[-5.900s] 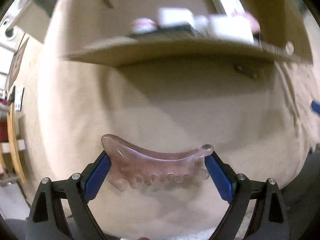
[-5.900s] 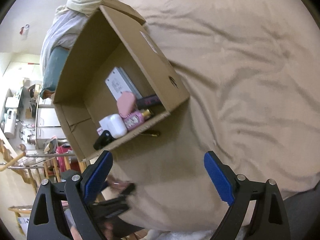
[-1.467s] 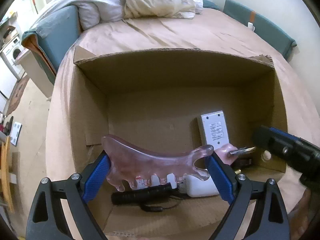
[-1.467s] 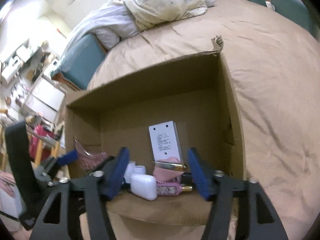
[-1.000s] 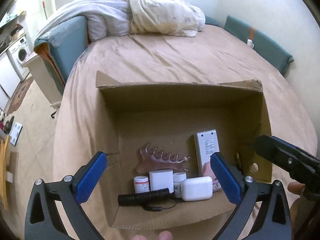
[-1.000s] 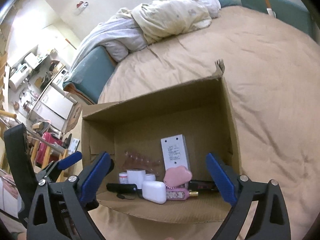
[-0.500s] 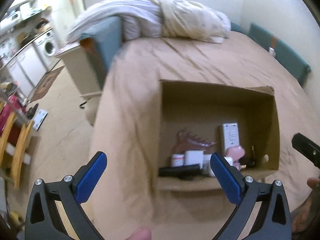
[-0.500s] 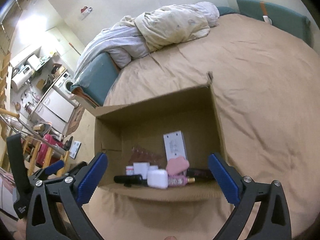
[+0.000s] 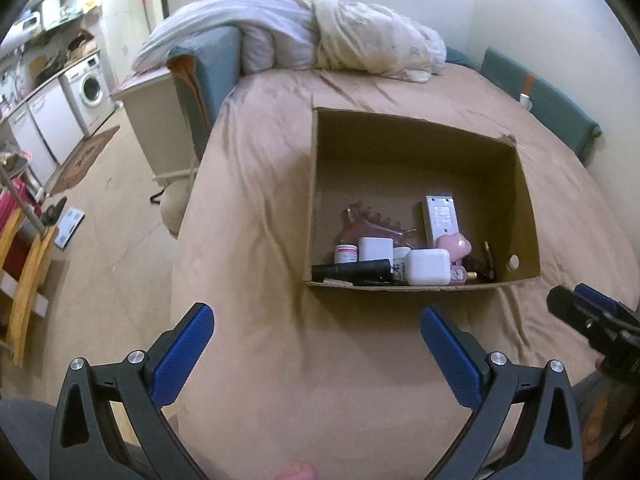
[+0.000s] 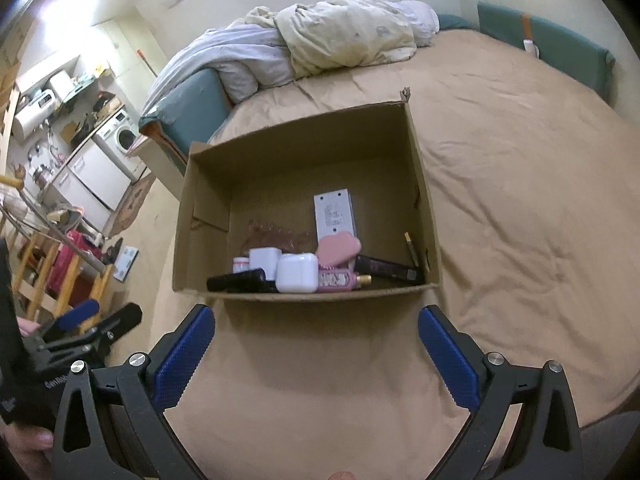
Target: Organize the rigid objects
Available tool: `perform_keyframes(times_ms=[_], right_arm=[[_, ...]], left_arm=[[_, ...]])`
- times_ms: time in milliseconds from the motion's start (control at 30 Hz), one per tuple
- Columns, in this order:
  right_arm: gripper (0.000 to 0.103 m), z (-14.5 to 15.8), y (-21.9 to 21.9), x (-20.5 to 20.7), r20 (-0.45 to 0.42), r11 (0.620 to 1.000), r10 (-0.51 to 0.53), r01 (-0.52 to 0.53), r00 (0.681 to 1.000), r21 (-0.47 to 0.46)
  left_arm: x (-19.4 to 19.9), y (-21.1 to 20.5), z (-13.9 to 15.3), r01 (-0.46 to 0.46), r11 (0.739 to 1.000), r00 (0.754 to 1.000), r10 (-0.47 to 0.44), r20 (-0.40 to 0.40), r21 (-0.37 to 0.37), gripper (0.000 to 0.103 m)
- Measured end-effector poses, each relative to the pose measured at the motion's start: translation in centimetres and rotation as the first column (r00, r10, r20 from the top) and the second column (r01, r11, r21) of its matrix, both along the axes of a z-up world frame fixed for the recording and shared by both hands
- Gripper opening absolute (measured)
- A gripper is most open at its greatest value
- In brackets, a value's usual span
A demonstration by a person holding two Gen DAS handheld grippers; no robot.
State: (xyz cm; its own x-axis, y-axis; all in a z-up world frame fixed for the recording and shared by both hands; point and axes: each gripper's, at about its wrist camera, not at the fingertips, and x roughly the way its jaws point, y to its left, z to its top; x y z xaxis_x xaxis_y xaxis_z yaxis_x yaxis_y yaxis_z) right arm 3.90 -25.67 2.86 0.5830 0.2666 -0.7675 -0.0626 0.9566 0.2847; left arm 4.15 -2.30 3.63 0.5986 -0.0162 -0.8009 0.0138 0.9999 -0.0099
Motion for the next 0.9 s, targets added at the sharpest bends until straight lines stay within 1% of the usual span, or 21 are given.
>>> perform_keyframes(times_ms=[133,233,300,433,567,900], right_arm=[[0.103,-0.9,0.4,-1.0,0.017,0.999,-0.005,0.005,1.0,-0.052],[0.103,-0.9,0.9,-0.7,0.039,0.994,-0.003,0.007,0.999,-0.107],[0.103,-0.8,1.2,-0.5,0.051,0.992,-0.006,0.012,0.999,-0.122],[0.103,-1.1,0.9,-0.1,0.04,0.993,-0.022,0.027,0.999,-0.115],[0.103,-1.1,0.4,0.0,0.032,0.995,-0.037,0.04,0.999,-0.096],[0.103,-1.3,0.0,0.1,0.019,0.994,-0.06,0.061,0.998,-0.089]], left_arm=[[0.3,-0.2,-0.6,-0.005,1.0,1.0,0.005,0.011,0.005,0.103],[1.0,-0.1,-1.2,-0.028,1.0,1.0,0.028,-0.001,0.001,0.103],[1.4,-0.1,-1.6,-0.04,0.999,0.999,0.04,-0.013,0.006,0.103],[1.6,-0.2,-2.1,-0.035,0.999,0.999,0.035,-0.029,0.006,0.103],[1.4,-0.3,-1.9,-0.026,1.0,1.0,0.026,-0.017,0.008,0.103],[1.3,-0.4,-1.7,-0.02,1.0,1.0,0.02,-0.008,0.003,0.103]])
